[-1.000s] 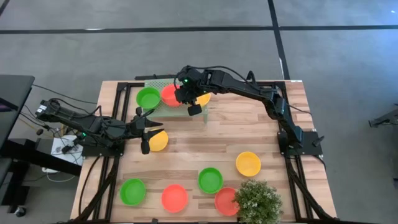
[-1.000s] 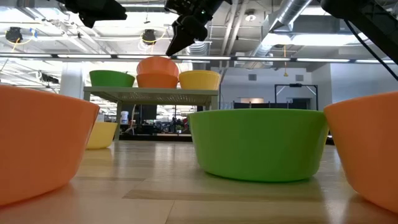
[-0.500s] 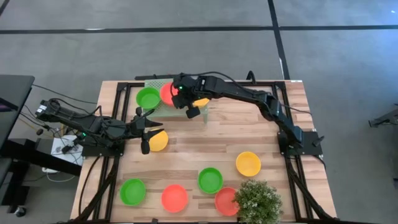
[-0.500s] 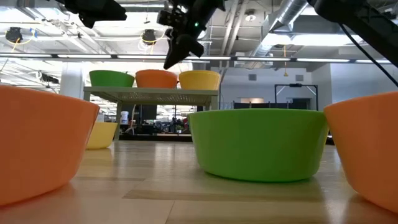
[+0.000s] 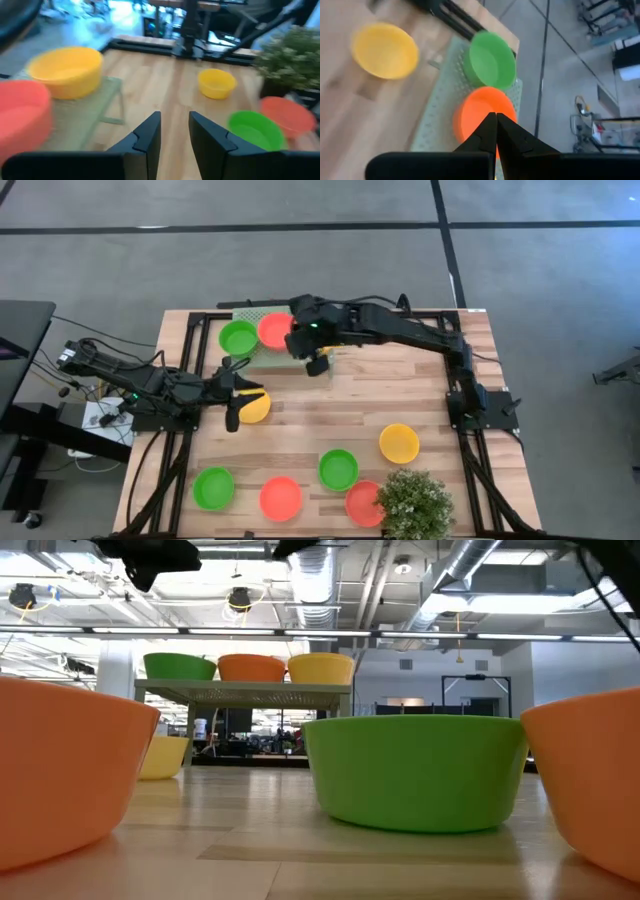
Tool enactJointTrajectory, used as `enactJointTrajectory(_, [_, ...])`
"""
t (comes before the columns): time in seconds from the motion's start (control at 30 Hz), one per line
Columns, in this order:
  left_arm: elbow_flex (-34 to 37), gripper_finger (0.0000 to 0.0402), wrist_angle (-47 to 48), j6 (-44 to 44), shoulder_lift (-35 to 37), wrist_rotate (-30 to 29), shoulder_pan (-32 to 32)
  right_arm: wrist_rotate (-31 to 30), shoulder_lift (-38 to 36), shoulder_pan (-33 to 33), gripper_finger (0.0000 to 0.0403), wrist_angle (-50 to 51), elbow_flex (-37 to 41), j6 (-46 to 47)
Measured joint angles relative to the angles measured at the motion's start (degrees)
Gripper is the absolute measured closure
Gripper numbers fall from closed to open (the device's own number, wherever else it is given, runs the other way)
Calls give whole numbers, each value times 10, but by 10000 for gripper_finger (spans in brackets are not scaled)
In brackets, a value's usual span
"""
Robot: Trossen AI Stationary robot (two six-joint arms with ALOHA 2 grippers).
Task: Pick & Place Mini bowls
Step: Stack the green bowl on the green bowl on the shelf
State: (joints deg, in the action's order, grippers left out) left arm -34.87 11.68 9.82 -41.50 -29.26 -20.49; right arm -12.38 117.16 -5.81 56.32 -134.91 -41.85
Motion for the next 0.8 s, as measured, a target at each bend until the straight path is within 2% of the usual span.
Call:
enactJointTrajectory(0.13, [0, 300, 0, 36, -22, 36, -3, 43, -42, 18, 402, 58, 0, 61])
enactJointTrajectory(0.3, [-6, 300, 3, 75, -64, 41, -22, 146, -84, 25, 402, 162, 20, 167])
enactJointTrajectory(0.4, [-38, 300, 36, 73, -83, 41, -36, 186, -99, 37, 402, 163, 88, 194])
enactJointTrajectory(0.53, [-95, 300, 134, 87, -109, 43, -50, 187, -131, 61, 403, 111, 222, 214])
enactJointTrajectory(0.63, [-127, 300, 216, 107, -123, 99, -51, 186, -165, 75, 403, 47, 331, 239])
enactJointTrajectory(0.8, [-131, 300, 318, 155, -148, 288, -51, 184, -235, 85, 403, -102, 496, 286])
